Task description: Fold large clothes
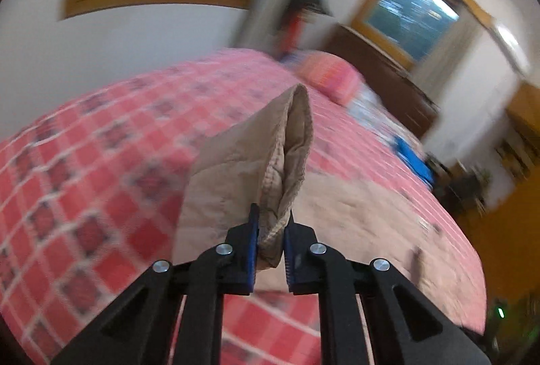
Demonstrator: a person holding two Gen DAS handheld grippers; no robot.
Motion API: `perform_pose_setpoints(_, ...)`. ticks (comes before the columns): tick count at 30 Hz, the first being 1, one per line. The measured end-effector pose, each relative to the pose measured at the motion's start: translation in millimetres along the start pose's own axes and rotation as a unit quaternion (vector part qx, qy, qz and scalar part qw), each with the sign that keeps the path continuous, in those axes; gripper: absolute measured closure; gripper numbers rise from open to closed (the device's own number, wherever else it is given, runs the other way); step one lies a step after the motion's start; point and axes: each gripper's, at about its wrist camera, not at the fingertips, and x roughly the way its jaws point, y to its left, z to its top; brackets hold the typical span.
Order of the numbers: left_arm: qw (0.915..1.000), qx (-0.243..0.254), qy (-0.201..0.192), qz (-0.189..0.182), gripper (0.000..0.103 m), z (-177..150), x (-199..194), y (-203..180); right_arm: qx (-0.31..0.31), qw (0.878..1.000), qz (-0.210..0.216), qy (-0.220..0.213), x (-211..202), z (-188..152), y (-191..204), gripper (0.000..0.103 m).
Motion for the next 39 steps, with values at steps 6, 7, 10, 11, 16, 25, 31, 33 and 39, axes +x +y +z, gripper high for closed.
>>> perform_pose_setpoints(6,0.9953,0.068,0.050,-0.049,0.090,-18.7,43.1,-80.4,0.018,1.000,-0.004,-0.003,-6.8,-3.0,-15.2,0.020)
perform_pose_setpoints(7,0.9944,0.074,0.060,-0.046,0.090,-22.2,53.6,-87.5,0.019,1.000,-0.005,-0.003,-7.0,-3.8,-17.3,0.020)
perform_pose_setpoints(10,0.9922,0.076,0.089,-0.043,0.090,-30.9,80.7,-94.1,0.025,1.000,-0.003,0.002,-5.1,-5.6,-22.7,0.020)
perform_pose_setpoints(11,0.9918,0.077,0.094,-0.040,0.090,-33.3,86.6,-94.8,0.029,1.000,-0.003,0.005,-3.8,-6.1,-25.3,0.020)
perform_pose_setpoints(16,0.9884,0.085,0.121,-0.033,0.090,-50.8,117.9,-98.2,0.033,0.999,-0.006,0.008,-0.7,-6.2,-30.2,0.020)
perform_pose_setpoints(25,0.9762,0.048,0.174,-0.120,0.055,-63.3,113.1,-81.1,0.029,0.999,-0.004,0.012,3.7,0.8,-21.6,0.020)
perform_pose_setpoints(31,0.9933,0.056,0.075,-0.068,0.033,-40.6,55.7,-48.7,0.018,0.999,0.036,0.013,8.2,19.7,8.3,0.020)
perform_pose_setpoints(33,0.9957,0.068,0.063,-0.008,0.033,-33.1,56.5,-37.5,0.006,0.999,0.047,0.012,12.0,29.6,26.4,0.020)
perform_pose_setpoints(39,0.9925,0.019,0.099,0.069,0.032,-30.7,91.3,7.4,0.003,0.991,0.130,0.027,41.8,65.2,74.2,0.031)
